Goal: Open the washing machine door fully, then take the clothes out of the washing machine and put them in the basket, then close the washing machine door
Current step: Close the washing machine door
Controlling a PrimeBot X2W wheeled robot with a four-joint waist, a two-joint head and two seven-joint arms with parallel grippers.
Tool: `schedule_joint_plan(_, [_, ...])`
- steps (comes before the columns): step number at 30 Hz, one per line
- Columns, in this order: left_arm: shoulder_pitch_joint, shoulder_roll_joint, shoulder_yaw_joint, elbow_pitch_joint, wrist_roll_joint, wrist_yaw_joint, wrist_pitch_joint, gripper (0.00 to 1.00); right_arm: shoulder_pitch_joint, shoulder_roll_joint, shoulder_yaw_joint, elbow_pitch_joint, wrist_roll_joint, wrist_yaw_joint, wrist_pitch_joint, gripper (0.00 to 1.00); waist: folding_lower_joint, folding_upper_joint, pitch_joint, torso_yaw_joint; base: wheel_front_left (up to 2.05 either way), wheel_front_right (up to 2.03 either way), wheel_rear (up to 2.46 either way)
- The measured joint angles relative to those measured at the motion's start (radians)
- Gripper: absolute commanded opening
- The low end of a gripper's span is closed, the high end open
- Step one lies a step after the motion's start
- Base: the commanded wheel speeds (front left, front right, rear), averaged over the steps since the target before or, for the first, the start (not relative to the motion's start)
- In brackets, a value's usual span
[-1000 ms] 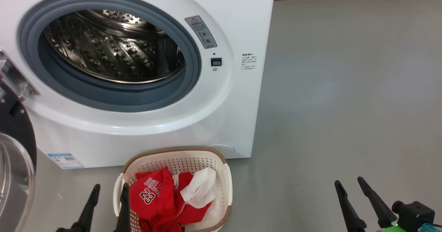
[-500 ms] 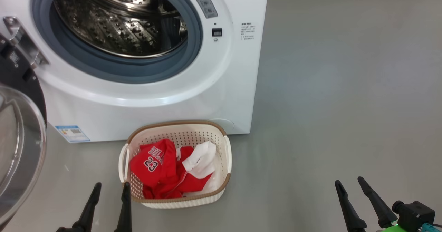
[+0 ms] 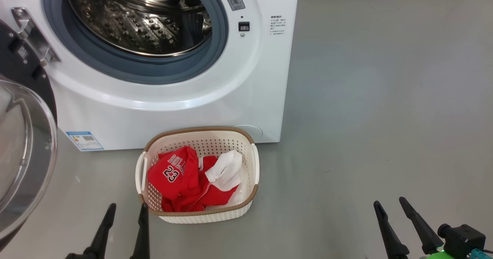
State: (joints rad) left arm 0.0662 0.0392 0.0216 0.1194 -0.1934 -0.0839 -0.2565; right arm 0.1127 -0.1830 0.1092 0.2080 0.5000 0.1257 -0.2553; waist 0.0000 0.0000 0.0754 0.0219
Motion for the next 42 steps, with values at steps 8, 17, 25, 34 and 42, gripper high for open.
schedule_joint_plan(8, [0.0,0.0,-0.005,0.008,-0.014,0.011,0.0,1.0,0.0,0.0,0.002,0.0,0.0,0.0,0.0,1.0,0.0,0.0,-0.005,0.018,0.0,0.0,0.0])
schedule_joint_plan(17, [0.0,0.0,-0.014,0.031,-0.056,0.035,0.0,1.0,0.0,-0.008,0.033,0.002,-0.001,0.0,0.0,1.0,0.0001,0.0,-0.012,0.077,0.0,0.0,0.0])
schedule_joint_plan(25, [0.014,0.0,-0.031,0.06,-0.074,0.074,0.0,1.0,0.0,-0.027,0.051,0.011,0.0,0.0,0.0,1.0,0.0,0.0,-0.022,0.173,0.0,0.0,0.0])
schedule_joint_plan(34, [0.041,0.0,-0.033,0.071,-0.083,0.096,0.0,1.0,-0.001,-0.032,0.08,0.018,0.0,0.0,0.0,1.0,0.0,0.0,-0.041,0.306,0.0,0.0,0.0])
schedule_joint_plan(42, [0.063,0.001,-0.048,0.075,-0.109,0.121,0.0,1.0,-0.012,-0.041,0.118,0.028,0.0,0.0,0.0,1.0,0.0,0.0,-0.055,0.419,0.0,0.0,0.0])
